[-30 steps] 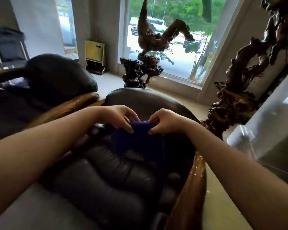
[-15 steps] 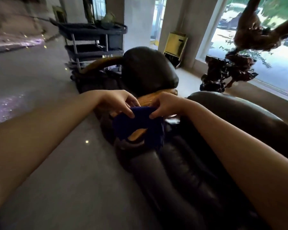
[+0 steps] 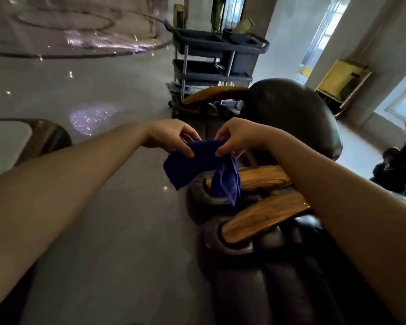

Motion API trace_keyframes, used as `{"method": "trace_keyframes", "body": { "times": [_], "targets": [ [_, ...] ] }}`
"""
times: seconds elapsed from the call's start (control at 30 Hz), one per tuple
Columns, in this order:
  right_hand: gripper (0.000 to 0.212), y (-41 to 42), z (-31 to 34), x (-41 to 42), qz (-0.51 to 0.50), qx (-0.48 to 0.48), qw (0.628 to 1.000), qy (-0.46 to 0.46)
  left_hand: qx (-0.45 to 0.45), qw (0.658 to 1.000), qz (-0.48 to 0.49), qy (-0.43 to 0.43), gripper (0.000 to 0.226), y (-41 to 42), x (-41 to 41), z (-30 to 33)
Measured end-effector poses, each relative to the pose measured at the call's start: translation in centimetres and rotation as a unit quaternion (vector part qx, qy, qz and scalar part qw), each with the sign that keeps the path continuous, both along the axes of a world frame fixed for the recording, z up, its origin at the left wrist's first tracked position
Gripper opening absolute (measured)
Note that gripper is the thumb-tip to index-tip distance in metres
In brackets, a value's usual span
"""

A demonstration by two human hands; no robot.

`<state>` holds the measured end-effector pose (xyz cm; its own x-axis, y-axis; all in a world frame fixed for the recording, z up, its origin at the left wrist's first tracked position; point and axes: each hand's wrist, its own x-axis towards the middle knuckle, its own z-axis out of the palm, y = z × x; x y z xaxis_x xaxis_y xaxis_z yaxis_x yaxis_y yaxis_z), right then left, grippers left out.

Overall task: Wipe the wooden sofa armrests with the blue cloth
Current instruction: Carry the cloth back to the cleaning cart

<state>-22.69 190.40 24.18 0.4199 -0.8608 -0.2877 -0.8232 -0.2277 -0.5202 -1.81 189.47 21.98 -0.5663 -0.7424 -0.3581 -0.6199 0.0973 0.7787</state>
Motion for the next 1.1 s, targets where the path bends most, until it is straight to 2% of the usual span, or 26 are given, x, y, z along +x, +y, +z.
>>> {"method": "trace_keyframes", "body": {
  "times": [0.37,0.63,0.73,0.93,1.1],
  "targets": [
    [0.027,-22.5,-0.6,12.1,0.078,0.001,0.997,0.004,-0.012,0.996,0.088,0.013,0.030,-18.1,11.6,-1.0],
    [0.027,-38.5,-0.2,22.0,0.060,0.008,0.998,-0.029,-0.018,0.997,0.073,-0.001,0.029,-35.2,22.4,0.5],
    [0.021,-44.6,0.0,25.1,0.057,0.012,0.998,-0.034,-0.014,0.997,0.072,-0.002,0.029,-41.5,25.5,0.8],
    [0.016,-55.7,-0.8,28.7,0.062,0.016,0.998,-0.028,-0.014,0.998,0.058,0.001,0.030,-52.7,29.2,-0.5],
    [0.018,-68.0,-1.8,31.3,0.067,0.000,0.997,-0.025,-0.020,0.998,0.052,-0.018,0.031,-65.3,31.6,-1.2]
  ]
}}
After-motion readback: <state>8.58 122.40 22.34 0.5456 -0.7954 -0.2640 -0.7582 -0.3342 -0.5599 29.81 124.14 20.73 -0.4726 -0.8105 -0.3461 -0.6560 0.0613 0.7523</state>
